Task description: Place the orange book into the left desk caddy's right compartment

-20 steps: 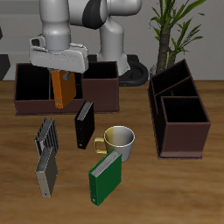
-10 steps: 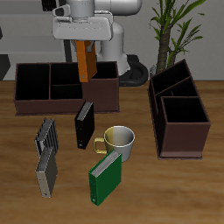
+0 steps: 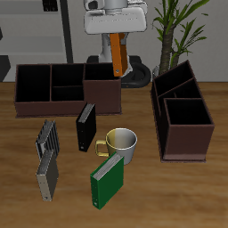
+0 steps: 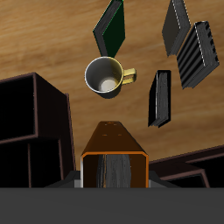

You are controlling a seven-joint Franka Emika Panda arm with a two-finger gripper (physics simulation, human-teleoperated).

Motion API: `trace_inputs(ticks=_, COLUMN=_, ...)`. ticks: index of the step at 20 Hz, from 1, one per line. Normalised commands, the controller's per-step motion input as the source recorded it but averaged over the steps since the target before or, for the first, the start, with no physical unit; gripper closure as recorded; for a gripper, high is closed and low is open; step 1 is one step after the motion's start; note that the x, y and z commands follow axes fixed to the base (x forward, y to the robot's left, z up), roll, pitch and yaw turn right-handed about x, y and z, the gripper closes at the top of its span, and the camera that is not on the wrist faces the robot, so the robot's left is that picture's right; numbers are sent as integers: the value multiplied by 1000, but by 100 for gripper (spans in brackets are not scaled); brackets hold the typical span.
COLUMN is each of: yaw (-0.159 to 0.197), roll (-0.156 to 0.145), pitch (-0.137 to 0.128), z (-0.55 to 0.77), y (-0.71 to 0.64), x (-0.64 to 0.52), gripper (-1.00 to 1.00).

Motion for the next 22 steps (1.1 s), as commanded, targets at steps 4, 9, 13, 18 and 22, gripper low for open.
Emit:
trace_inputs(ticks=4, yaw=10, roll=20, pitch=20, z=132, y=618, x=30, gripper=100)
trace_inputs(ticks=9, yaw=-20, roll=-11, pitch=11, z=85, y=398, x=44, gripper=100)
trace_inputs(ticks=13, yaw=13, roll=8, pitch=28, z=104, y=403, x=76, gripper=100)
trace_inputs(ticks=18, yaw=90, roll=-50, pitch=43, z=16, y=461, x=281, gripper=100)
trace_inputs(ticks=22, yaw=110, roll=-74, pitch=21, z=42, y=494, x=354, gripper=100)
